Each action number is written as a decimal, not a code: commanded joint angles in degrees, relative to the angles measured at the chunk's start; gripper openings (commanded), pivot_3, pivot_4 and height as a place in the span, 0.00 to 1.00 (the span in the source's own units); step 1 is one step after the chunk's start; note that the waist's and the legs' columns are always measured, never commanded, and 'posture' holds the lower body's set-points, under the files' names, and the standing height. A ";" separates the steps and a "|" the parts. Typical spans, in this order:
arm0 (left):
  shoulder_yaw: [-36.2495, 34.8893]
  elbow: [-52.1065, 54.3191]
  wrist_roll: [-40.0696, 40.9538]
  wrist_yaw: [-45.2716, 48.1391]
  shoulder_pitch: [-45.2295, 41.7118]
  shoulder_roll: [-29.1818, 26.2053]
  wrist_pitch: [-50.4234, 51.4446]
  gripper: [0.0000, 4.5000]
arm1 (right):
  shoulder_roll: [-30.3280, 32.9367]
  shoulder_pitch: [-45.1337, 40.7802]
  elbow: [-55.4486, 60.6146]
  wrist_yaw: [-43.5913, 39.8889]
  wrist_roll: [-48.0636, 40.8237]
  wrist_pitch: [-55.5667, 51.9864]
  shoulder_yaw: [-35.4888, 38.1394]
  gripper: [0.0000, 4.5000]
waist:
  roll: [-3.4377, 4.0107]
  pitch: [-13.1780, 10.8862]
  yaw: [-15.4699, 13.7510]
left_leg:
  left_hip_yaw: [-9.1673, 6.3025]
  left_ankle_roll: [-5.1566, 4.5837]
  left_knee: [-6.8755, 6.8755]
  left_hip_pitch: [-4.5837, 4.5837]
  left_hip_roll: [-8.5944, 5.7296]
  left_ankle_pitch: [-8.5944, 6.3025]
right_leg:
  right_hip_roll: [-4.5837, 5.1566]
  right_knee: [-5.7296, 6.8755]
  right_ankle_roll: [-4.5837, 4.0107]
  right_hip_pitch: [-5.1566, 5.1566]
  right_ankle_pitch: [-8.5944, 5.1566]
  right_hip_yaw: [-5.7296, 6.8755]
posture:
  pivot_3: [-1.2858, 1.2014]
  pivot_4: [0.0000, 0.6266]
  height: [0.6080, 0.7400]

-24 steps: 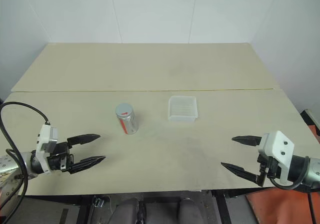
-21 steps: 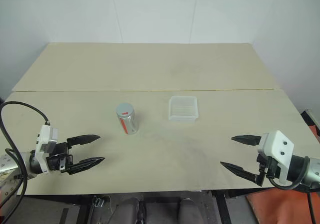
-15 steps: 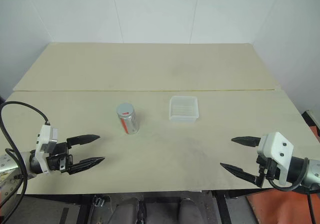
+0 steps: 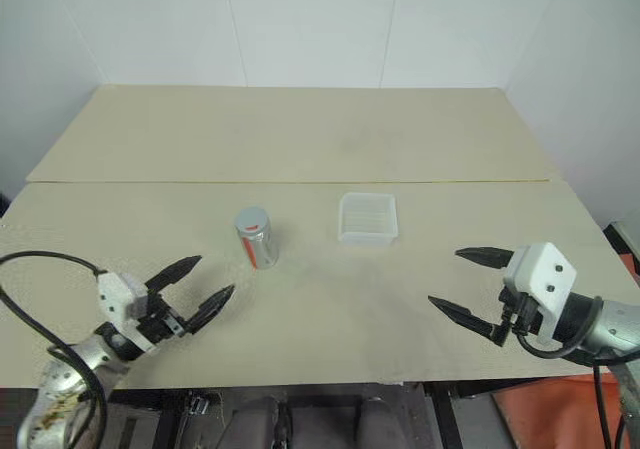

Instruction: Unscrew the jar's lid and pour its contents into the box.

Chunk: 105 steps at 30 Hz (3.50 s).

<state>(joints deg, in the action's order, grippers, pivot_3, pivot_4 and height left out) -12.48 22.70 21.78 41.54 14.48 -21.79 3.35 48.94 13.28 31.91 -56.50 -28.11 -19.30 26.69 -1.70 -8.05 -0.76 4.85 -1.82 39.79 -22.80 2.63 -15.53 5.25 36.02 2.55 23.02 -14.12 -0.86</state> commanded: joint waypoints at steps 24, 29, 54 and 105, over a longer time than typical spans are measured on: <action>11.51 -18.33 -13.29 -15.12 -12.58 11.86 -17.52 1.00 | -1.07 -3.48 3.20 3.93 1.28 0.68 -4.03 0.99 | 0.02 0.07 0.06 | -0.06 -0.02 0.01 -0.03 -0.03 0.00 | -0.01 -0.01 0.07 0.00 0.04 0.02 | 0.52 0.24 1.00; 11.93 -22.54 -16.34 -18.34 -15.14 12.64 -20.66 1.00 | -0.88 -3.19 3.36 3.71 1.01 0.57 -3.33 0.99 | 0.02 0.07 0.05 | -0.06 -0.02 0.01 -0.02 -0.03 0.00 | 0.00 -0.02 0.07 0.00 0.04 0.01 | 0.52 0.24 1.00; 14.28 -34.28 -19.83 -24.69 -22.22 16.54 -27.98 1.00 | 0.13 -2.26 3.20 3.26 1.57 0.61 -2.06 0.99 | 0.43 0.31 -0.89 | -0.11 -0.02 0.03 0.18 -0.11 0.01 | 0.03 -0.05 0.14 -0.31 0.08 0.05 | 0.52 0.24 1.00; 19.08 -24.02 -2.56 -1.14 -31.43 13.65 -9.59 0.42 | -23.79 -41.49 2.24 31.19 0.60 -21.86 -33.49 1.00 | 0.31 0.20 0.27 | -0.13 -0.04 0.05 -0.38 -0.02 0.02 | -0.02 -0.08 0.13 0.23 0.09 0.16 | 0.52 0.24 1.00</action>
<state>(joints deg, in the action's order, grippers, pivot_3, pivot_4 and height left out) 6.51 -3.55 19.50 40.84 -16.05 -8.42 -5.01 25.36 -26.70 33.41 -25.98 -28.10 -41.77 -6.88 -1.39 -7.85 -0.50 4.72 -1.86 39.84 -23.17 2.60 -15.51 5.23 35.94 2.68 23.26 -14.03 -0.70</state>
